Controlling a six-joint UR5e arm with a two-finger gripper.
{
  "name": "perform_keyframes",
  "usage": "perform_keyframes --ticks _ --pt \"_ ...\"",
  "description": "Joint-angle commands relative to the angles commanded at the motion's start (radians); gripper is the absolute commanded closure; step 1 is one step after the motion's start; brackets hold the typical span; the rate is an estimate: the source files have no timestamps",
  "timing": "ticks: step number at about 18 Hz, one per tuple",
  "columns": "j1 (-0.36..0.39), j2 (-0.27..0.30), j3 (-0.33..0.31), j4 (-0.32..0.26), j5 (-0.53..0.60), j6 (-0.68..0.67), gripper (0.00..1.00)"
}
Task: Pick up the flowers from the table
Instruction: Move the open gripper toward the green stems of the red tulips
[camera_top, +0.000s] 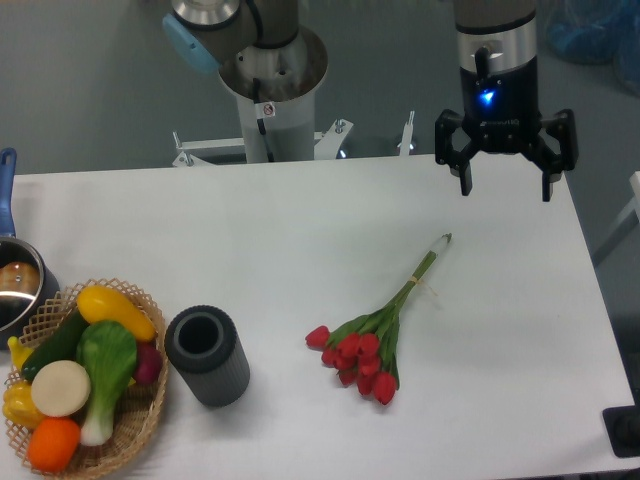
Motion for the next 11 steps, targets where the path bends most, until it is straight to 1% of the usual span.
perform_keyframes --ticks 2,4,5,7,9,10,11 --pt "-0.002 0.003 -0.021 0.017 -0.002 0.002 0.0" --pt "-0.005 0.003 -0.035 0.06 -0.003 -0.005 0.0" --pt "-0.006 0.003 -0.04 0.069 -0.005 -0.009 0.0" --pt "-0.008 0.003 -0.043 0.072 -0.003 -0.011 0.0" --pt "-0.011 0.005 -0.049 0.077 -0.006 -0.04 0.0" --pt "-0.014 0.005 -0.057 0.101 -0.008 -0.063 0.0" --pt "-0.015 0.005 -0.078 0.139 -0.011 -0.087 0.0"
